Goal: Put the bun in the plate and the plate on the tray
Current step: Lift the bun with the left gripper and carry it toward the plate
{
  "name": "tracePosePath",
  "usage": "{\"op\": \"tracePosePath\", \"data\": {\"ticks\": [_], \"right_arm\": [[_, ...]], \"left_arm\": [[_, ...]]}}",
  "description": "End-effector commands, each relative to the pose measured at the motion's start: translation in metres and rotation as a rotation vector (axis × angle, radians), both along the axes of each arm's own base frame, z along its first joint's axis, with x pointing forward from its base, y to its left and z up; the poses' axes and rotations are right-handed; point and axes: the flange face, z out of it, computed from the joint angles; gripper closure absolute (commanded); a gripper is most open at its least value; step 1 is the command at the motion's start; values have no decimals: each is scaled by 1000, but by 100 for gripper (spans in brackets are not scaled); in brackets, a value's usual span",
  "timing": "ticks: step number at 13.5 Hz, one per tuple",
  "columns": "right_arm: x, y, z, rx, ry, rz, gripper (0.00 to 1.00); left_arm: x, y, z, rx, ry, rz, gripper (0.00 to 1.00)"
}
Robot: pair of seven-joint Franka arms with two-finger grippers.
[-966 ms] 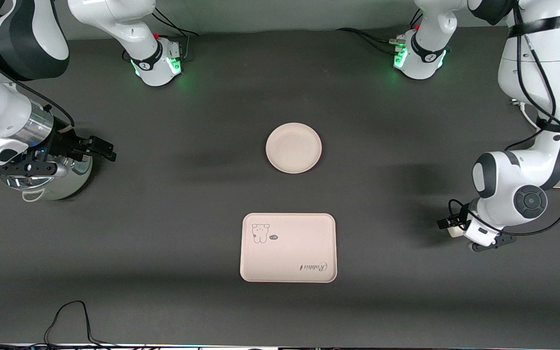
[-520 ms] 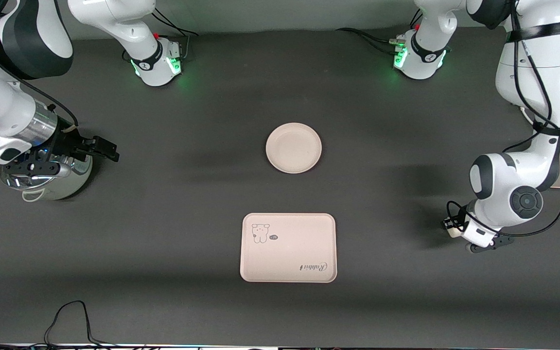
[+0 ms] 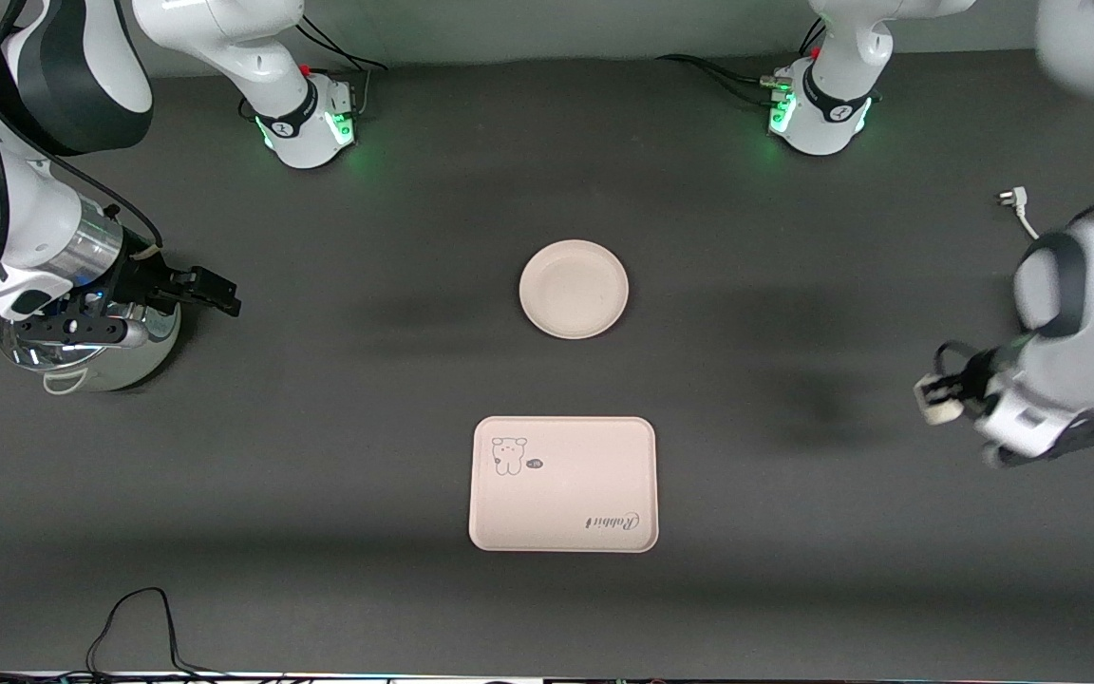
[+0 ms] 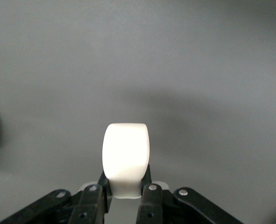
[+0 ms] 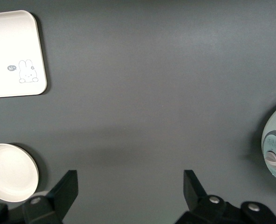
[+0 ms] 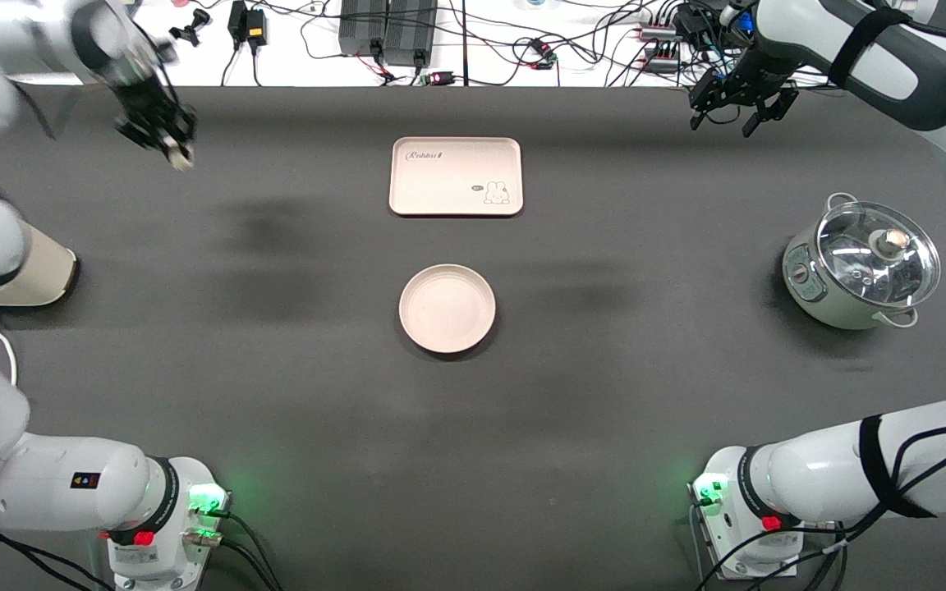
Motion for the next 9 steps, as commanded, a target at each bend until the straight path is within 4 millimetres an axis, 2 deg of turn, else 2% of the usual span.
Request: {"op": "tracePosePath", "data": {"ticks": [1, 2, 3, 4, 5, 7, 9], "right_arm": [[5, 17, -3, 5, -11, -21, 0], [7, 22, -4, 5, -16, -40, 0], [7, 26, -4, 5, -19, -39, 0], [6, 29, -4, 5, -20, -33, 0], [7, 32, -6, 9, -18, -33, 0], [11, 43, -16, 9, -18, -17, 0], [16, 47, -23, 13, -26, -18, 0]], "left_arm": [[-51, -8, 74, -20, 6, -29, 72], [-66, -22, 96, -33, 12, -46, 72], [-79, -59, 112, -27, 14, -55, 72], [-92, -108, 126, -7, -7, -30, 72], [-103, -163, 128, 8, -22, -13, 72], [-119, -256, 114, -25, -43, 31, 71], [-132, -336, 75, -49, -29, 79, 71]]}}
